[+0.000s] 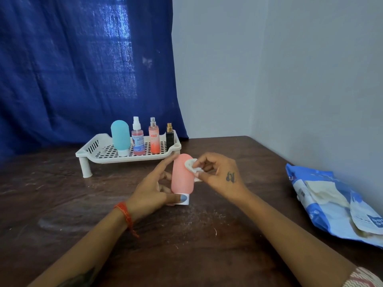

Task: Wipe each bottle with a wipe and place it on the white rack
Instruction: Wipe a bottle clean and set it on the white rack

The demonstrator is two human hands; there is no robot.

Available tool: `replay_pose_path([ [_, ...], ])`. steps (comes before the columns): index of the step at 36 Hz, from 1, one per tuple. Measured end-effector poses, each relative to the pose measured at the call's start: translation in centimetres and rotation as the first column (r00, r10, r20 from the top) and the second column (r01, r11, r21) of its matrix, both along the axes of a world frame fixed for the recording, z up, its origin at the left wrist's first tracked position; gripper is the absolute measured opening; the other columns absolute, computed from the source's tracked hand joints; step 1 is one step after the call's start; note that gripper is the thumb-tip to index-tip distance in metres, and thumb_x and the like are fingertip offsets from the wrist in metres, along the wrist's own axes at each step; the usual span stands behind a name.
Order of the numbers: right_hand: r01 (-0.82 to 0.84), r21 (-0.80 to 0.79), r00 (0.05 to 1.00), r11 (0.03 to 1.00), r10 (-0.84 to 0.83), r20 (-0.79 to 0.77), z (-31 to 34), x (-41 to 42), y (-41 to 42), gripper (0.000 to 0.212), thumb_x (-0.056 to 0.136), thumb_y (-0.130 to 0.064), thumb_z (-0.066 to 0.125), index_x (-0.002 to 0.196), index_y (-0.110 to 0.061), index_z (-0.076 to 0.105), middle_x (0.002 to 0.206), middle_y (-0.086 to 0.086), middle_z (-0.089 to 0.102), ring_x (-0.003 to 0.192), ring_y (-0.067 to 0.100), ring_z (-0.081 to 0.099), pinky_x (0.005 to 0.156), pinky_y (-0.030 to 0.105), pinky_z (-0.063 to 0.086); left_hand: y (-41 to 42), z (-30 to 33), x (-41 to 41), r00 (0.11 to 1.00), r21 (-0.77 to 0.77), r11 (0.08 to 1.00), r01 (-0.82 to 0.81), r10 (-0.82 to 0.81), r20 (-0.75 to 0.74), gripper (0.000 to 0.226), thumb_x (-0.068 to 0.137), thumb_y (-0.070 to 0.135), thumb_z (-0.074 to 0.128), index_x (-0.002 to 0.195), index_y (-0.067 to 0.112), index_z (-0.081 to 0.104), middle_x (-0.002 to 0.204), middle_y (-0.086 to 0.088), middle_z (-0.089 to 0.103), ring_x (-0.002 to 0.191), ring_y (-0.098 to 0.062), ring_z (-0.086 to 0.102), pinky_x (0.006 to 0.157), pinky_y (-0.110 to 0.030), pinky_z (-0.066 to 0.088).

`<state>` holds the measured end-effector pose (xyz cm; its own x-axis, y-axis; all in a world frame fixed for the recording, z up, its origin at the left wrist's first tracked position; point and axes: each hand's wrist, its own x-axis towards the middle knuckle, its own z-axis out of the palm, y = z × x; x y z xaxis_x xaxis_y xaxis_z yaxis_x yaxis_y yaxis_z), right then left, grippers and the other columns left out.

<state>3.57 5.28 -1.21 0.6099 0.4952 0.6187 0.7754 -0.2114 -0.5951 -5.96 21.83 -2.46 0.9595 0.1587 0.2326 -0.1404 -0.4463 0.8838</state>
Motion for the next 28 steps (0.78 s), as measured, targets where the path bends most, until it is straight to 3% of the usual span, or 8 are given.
replay_pose_path([
  [3,-0.060,-0.072,0.997,0.996,0.057,-0.050,0.1,-0.4,-0.1,0.020,0.072,0.000,0.072,0.073,-0.019,0.067,0.077,-0.020,0.059,0.072,-0.002,0.058,0.065,0.010,0.048,-0.1,0.1,0.0,1.000,-0.011,1.000,-0.001,0.001,-0.002,0.102,0.068,0.005,0.080,0.142,0.049,0.023,0.113,-0.011,0.057,0.069,-0.019,0.069,0.068,-0.030,0.057],
  [11,-0.239,-0.281,0.964,0.930,0.193,-0.183,0.5,-1.0,-0.5,0.018,0.067,0.005,0.071,0.066,-0.013,0.072,0.067,-0.013,0.060,0.064,-0.004,0.056,0.057,0.008,0.043,-0.1,0.1,-0.1,1.000,-0.027,1.000,0.001,-0.001,-0.001,0.102,0.068,0.002,0.080,0.142,0.047,0.025,0.115,-0.011,0.056,0.069,-0.019,0.067,0.068,-0.031,0.058],
  [13,-0.220,-0.229,0.968,0.948,0.182,-0.174,0.6,-1.0,-0.6,0.020,0.066,0.006,0.071,0.064,-0.014,0.072,0.066,-0.014,0.060,0.062,-0.004,0.056,0.057,0.009,0.043,-0.2,0.2,-0.2,1.000,-0.043,0.999,-0.001,0.000,-0.001,0.102,0.068,0.001,0.079,0.141,0.046,0.026,0.114,-0.011,0.057,0.069,-0.018,0.067,0.068,-0.031,0.058],
  [16,-0.083,0.042,0.983,0.996,0.089,-0.164,0.9,-0.7,-0.6,0.034,0.067,0.006,0.071,0.060,-0.026,0.064,0.072,-0.009,0.063,0.066,0.003,0.058,0.061,0.018,0.048,-0.3,0.3,-0.1,1.000,-0.063,0.998,0.002,-0.002,-0.002,0.101,0.069,0.001,0.079,0.140,0.047,0.026,0.113,-0.011,0.057,0.074,-0.020,0.068,0.068,-0.031,0.058],
  [18,0.012,0.171,0.977,0.985,0.024,-0.210,1.2,-0.6,-0.5,0.032,0.070,0.005,0.071,0.063,-0.025,0.062,0.081,-0.003,0.066,0.074,0.010,0.061,0.063,0.022,0.050,-0.3,0.3,-0.2,1.000,-0.062,0.998,0.005,-0.005,-0.004,0.100,0.069,0.002,0.079,0.139,0.049,0.025,0.116,-0.013,0.056,0.079,-0.021,0.068,0.067,-0.026,0.056],
  [22,0.023,0.125,0.948,0.992,0.018,-0.316,1.0,-0.5,-0.2,0.018,0.074,-0.004,0.071,0.073,-0.021,0.065,0.095,-0.003,0.065,0.084,0.011,0.058,0.069,0.027,0.052,-0.5,0.3,-0.1,1.000,-0.072,0.997,0.022,-0.023,-0.012,0.099,0.070,0.004,0.078,0.137,0.052,0.023,0.122,-0.013,0.053,0.089,-0.025,0.066,0.071,-0.026,0.056],
  [26,-0.042,0.099,0.968,0.994,0.065,-0.243,0.9,-1.0,0.1,0.016,0.076,-0.016,0.075,0.076,-0.026,0.064,0.089,-0.016,0.063,0.078,0.004,0.059,0.064,0.013,0.048,-0.5,0.2,-0.1,0.999,-0.088,0.995,0.037,-0.037,-0.005,0.099,0.069,0.001,0.078,0.135,0.053,0.024,0.127,-0.014,0.051,0.096,-0.026,0.066,0.076,-0.029,0.058],
  [28,-0.038,0.113,0.978,0.993,0.060,-0.199,0.9,-1.0,0.1,0.013,0.077,-0.014,0.075,0.078,-0.024,0.066,0.090,-0.011,0.066,0.080,0.006,0.060,0.069,0.020,0.051,-0.5,0.1,0.0,0.999,-0.077,0.996,0.045,-0.045,-0.002,0.102,0.069,0.001,0.079,0.137,0.051,0.022,0.127,-0.014,0.052,0.097,-0.026,0.066,0.080,-0.032,0.058],
])
